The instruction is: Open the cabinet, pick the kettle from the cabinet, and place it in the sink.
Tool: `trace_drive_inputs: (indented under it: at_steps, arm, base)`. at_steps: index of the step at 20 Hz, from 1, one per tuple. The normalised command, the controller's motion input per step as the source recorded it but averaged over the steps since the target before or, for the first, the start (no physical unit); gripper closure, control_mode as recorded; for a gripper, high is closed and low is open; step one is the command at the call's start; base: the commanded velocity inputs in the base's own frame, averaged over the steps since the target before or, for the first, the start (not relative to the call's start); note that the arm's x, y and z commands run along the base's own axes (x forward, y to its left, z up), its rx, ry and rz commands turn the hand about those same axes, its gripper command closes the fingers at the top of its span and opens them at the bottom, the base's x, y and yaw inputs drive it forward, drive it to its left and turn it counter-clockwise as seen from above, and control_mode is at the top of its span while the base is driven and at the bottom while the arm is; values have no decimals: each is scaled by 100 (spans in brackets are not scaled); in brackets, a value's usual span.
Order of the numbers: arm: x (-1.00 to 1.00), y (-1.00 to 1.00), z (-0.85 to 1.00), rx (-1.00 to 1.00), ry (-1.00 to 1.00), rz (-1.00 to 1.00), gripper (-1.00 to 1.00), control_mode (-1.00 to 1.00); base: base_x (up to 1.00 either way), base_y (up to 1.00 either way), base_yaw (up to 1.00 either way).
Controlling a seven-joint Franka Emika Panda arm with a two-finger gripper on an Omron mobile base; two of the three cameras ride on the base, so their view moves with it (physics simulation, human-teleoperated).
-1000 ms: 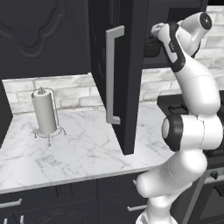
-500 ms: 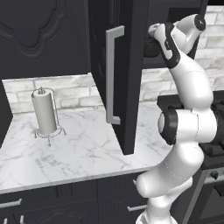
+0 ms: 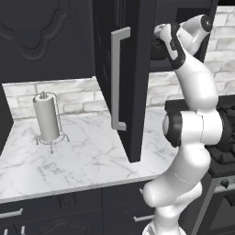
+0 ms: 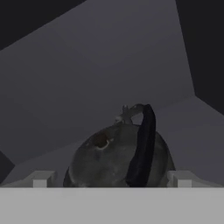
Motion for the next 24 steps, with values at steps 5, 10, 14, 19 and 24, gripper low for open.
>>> trace_drive_inputs:
  at_steps: [5,10,14,19,24]
  arm:
    - [9,0,-5,3,0,0,-100,-100]
    - [10,0,-6,4,0,0,-100,-100]
    - [13,0,-3,3,0,0,-100,-100]
    - [17,0,-1,2,0,0,-100,-100]
    - [20,-7,0,0,0,0,-100,-100]
  base:
    - [0,0,0]
    - [0,0,0]
    - [0,0,0]
    - [0,0,0]
    - [0,0,0]
